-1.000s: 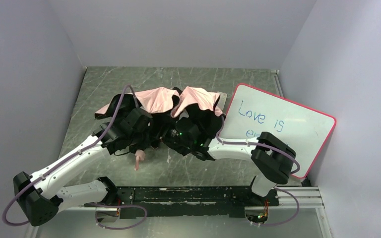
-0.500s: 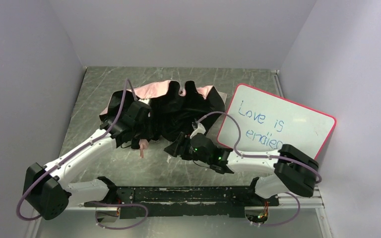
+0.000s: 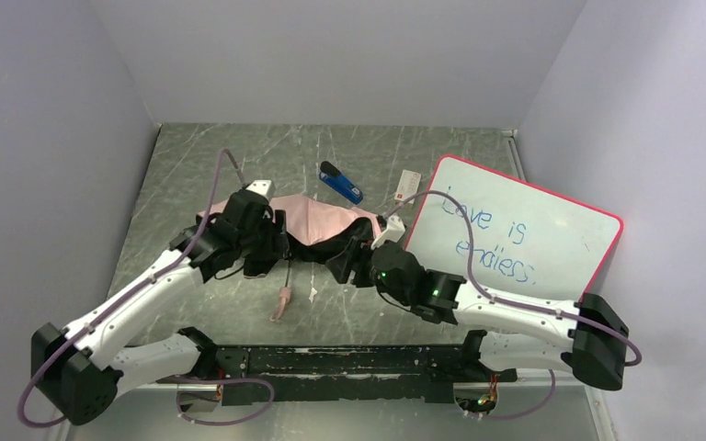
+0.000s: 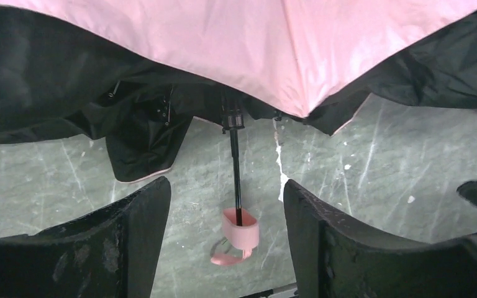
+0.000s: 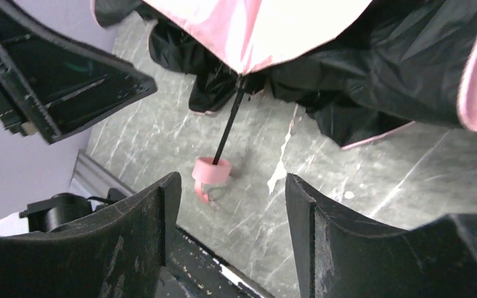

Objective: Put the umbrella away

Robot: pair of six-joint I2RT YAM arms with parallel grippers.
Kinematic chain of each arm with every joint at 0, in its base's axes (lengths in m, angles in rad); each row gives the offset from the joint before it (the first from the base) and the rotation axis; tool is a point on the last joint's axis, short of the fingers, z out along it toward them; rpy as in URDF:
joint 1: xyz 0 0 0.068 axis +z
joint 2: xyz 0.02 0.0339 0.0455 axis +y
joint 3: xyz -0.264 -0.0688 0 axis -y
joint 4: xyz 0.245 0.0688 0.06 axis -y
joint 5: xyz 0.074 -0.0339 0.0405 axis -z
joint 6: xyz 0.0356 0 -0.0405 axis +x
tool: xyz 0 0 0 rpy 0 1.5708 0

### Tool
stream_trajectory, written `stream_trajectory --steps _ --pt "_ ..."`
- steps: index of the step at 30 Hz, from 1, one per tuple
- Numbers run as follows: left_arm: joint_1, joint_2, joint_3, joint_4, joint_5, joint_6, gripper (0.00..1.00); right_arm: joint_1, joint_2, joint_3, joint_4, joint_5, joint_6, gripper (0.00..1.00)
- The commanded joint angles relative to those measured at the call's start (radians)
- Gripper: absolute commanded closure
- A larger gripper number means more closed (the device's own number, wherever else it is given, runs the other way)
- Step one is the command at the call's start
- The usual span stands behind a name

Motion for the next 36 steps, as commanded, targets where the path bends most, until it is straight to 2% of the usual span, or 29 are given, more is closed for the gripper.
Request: stream_trajectory --steps 1,4,7,10,13,18,20,23,25,32,36 --pt "0.008 -0.121 0.093 -0.060 -0.019 0.039 0.29 -0.001 -0.046 0.126 -0.200 0.148 -0.176 0.35" --pt "0.008 -0.136 0.175 -0.067 -0.050 0.071 0.30 -0.016 -0.012 0.261 -0.305 0.212 -0.265 0.34" --pt "0.018 -0.068 0.262 -0.057 -0.114 0.127 0.35 -0.106 0.084 0.383 -0.392 0.167 -0.351 0.38" --pt "0.074 0.041 0.333 -0.029 -0.117 0.172 0.50 -0.212 0.186 0.481 -0.435 0.096 -0.441 0.44" --pt "0.182 0.152 0.391 -0.012 -0.060 0.198 0.67 -0.328 0.311 0.591 -0.487 0.009 -0.527 0.50" --pt "0.320 0.273 0.427 -0.009 -0.073 0.220 0.88 -0.425 0.505 0.740 -0.553 0.035 -0.623 0.63" --pt "0.378 0.298 0.413 0.004 -0.064 0.225 0.95 -0.462 0.567 0.766 -0.555 0.043 -0.634 0.73" --pt "0.462 0.335 0.382 0.012 -0.061 0.239 0.95 -0.528 0.641 0.778 -0.544 0.028 -0.632 0.87" --pt "0.512 0.368 0.361 0.023 -0.055 0.243 0.95 -0.568 0.678 0.778 -0.527 0.006 -0.625 0.92" --pt "0.613 0.488 0.324 0.069 -0.101 0.242 0.95 -0.610 0.822 0.806 -0.511 -0.028 -0.628 0.97" --pt "0.644 0.564 0.308 0.081 -0.065 0.241 0.95 -0.609 0.854 0.789 -0.505 -0.081 -0.621 0.99"
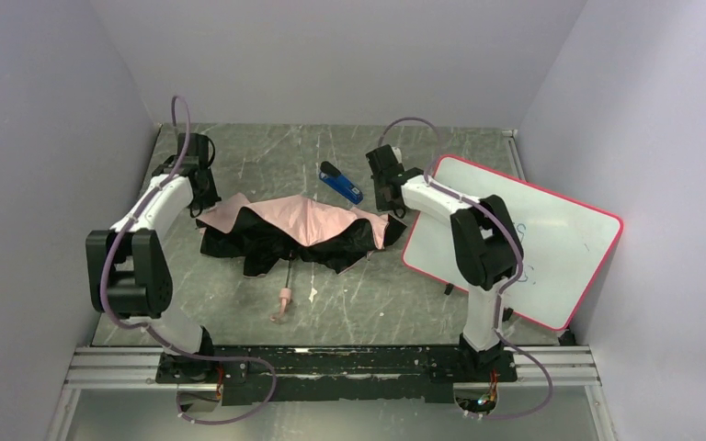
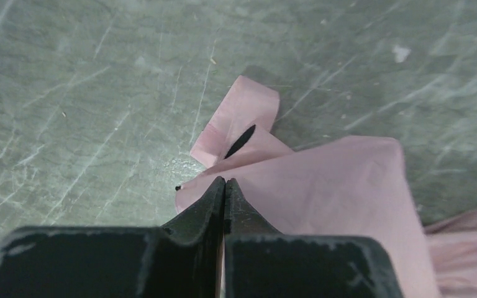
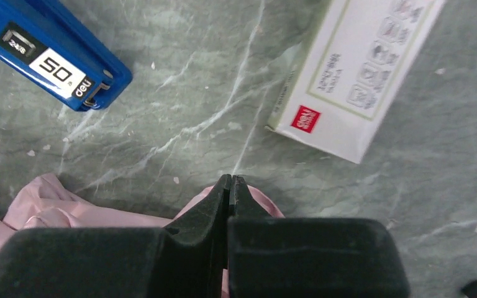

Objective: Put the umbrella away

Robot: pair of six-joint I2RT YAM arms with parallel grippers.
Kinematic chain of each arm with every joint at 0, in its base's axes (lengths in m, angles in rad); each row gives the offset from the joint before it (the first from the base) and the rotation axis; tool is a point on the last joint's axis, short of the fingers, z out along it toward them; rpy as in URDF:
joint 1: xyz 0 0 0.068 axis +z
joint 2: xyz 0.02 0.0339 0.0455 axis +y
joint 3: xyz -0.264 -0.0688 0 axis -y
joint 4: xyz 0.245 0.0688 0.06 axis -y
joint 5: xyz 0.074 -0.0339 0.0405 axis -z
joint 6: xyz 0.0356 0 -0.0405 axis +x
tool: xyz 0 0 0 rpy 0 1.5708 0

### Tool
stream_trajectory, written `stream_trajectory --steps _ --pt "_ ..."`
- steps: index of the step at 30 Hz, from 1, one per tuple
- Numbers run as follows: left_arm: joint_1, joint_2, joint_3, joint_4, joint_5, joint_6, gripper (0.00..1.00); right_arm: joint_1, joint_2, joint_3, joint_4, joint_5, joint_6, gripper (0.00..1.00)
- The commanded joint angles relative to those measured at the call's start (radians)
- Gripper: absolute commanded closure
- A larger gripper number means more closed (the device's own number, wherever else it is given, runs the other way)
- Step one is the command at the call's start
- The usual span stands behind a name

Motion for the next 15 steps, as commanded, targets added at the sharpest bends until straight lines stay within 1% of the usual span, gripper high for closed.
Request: stream_trajectory --steps 1,6,9,11,15 --pt "0.032 0.062 -0.030 0.048 0.036 0.012 0.95 0.005 0.020 -0.001 0.009 -0.061 -0.004 0.99" --pt "0.029 0.103 -0.091 0.090 0.143 0.011 0.95 0.016 0.017 -0.049 0.015 -0.127 0.009 0.99" --pt "0.016 0.107 -0.128 0.102 0.177 0.008 0.95 0.044 0.017 -0.073 0.014 -0.155 0.022 0.99" --pt "-0.027 0.105 -0.150 0.108 0.179 0.007 0.95 0.078 0.025 -0.087 0.011 -0.164 0.031 0.98" --pt "-0.074 0.126 -0.166 0.127 0.216 -0.012 0.95 0.136 0.040 -0.120 0.039 -0.190 0.082 0.98"
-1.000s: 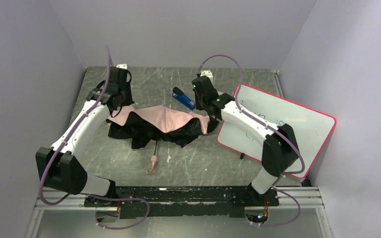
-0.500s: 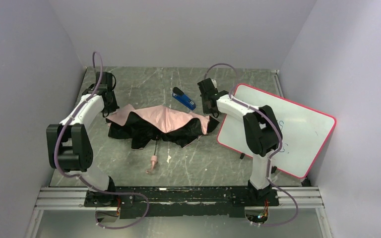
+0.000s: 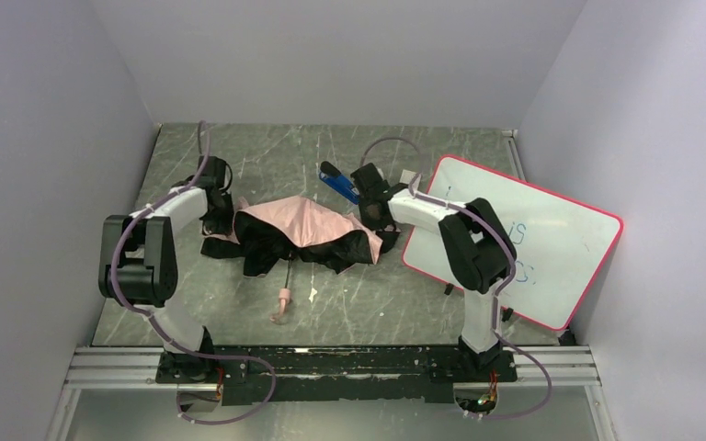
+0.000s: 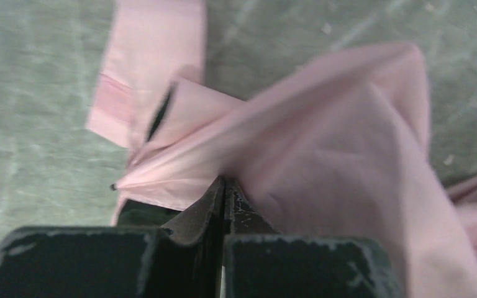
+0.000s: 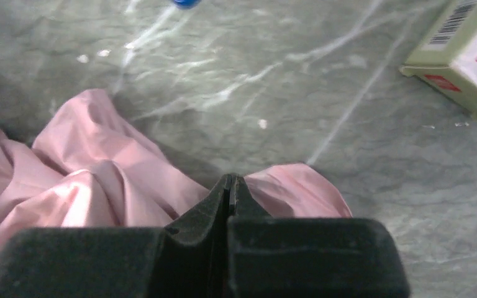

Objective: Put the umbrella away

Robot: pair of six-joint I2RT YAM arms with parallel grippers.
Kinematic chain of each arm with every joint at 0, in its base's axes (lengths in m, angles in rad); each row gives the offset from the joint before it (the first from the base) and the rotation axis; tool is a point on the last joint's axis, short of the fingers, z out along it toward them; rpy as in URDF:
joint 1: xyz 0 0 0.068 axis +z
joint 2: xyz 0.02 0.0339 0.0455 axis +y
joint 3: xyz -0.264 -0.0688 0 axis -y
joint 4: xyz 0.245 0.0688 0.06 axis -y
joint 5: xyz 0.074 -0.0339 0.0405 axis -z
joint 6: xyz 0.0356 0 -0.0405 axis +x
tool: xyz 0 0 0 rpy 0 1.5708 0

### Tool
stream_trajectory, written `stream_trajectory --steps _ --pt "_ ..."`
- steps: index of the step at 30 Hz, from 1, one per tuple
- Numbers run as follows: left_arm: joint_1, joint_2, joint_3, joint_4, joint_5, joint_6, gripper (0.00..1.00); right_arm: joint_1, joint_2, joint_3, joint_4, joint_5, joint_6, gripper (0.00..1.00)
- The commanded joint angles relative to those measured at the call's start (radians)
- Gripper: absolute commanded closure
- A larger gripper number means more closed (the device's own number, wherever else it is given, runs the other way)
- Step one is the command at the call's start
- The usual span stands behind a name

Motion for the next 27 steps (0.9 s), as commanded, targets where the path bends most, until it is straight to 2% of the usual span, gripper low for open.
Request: stream_trajectory --steps 1,7,12,18,27 --pt "-0.059 0.025 -0.008 0.057 0.082 -0.018 0.95 0.066 0.017 -0.038 0.034 -0.070 0.066 0.98" --pt "-0.200 0.087 0.031 0.096 0.117 -0.047 0.95 0.125 0.056 -0.001 0.067 -0.134 0.138 0.98" --pt "-0.313 0.120 0.029 0.167 0.230 -0.069 0.95 0.158 0.074 0.033 0.124 -0.205 0.187 0.98" --pt "-0.436 0.118 0.030 0.217 0.315 -0.088 0.95 0.170 0.054 -0.001 0.299 -0.380 0.263 0.98" --pt "-0.570 0.081 0.040 0.273 0.402 -0.121 0.95 0.187 0.012 -0.085 0.494 -0.488 0.427 1.00"
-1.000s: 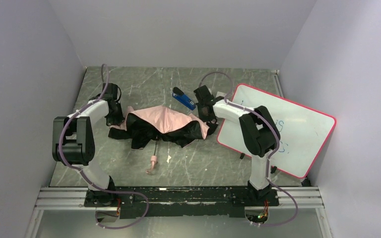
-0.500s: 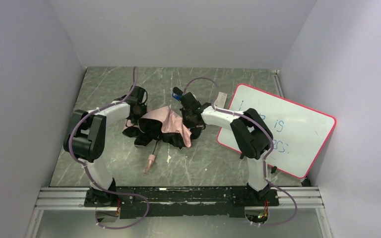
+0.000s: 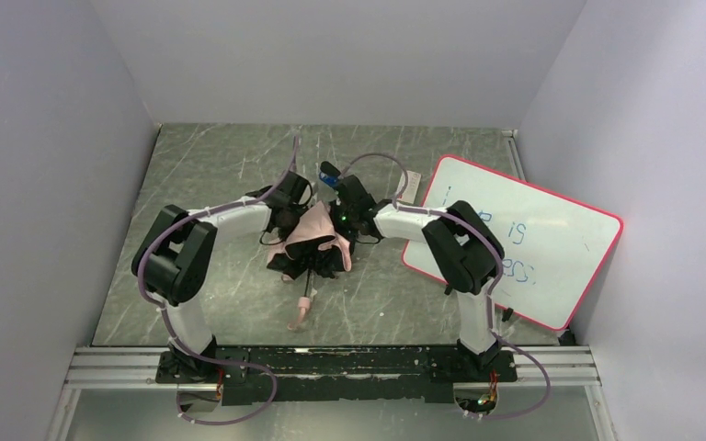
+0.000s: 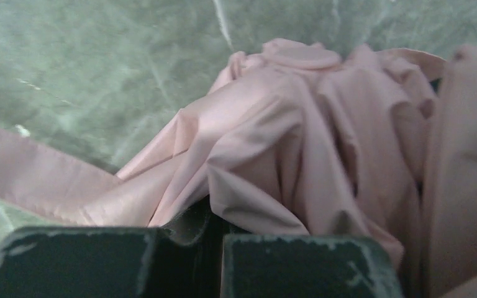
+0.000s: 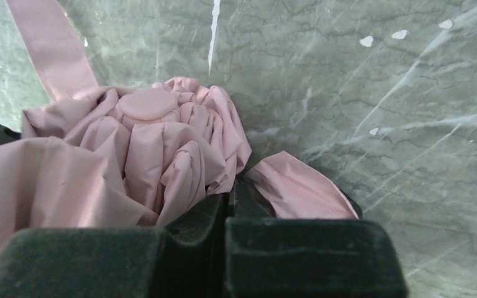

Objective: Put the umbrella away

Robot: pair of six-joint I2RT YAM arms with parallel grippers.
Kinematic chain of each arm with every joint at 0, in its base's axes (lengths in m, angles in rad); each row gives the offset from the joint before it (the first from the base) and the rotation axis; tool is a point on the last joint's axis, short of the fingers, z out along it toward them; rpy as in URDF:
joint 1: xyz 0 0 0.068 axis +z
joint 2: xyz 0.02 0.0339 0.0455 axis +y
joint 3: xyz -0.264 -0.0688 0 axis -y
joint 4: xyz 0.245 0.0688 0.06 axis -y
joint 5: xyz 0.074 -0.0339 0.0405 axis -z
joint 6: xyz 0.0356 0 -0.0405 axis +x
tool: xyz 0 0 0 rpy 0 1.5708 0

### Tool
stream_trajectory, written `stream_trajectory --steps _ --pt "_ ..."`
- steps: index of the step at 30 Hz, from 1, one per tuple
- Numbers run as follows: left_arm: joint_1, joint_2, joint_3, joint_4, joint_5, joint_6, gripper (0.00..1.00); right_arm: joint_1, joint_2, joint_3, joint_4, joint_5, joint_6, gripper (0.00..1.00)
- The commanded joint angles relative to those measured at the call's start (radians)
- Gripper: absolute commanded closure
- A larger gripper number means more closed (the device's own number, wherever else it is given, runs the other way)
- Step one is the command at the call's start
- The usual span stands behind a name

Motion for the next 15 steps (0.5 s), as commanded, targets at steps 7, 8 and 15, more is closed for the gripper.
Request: stream_trajectory --steps 7,8,15 --pt "-0.068 -0.003 0.082 0.047 0.102 -0.013 0.95 0.094 -0.169 -0.156 0.063 0.047 0.084 0.99" --pt "-0.060 0.003 0.102 0.042 0.105 -0.003 0.95 0.099 -0.189 -0.184 0.056 0.065 0.082 0.99" --pt "-0.067 0.112 0.269 0.055 0.229 0.044 0.95 0.163 -0.270 -0.314 0.170 0.025 0.135 0.95"
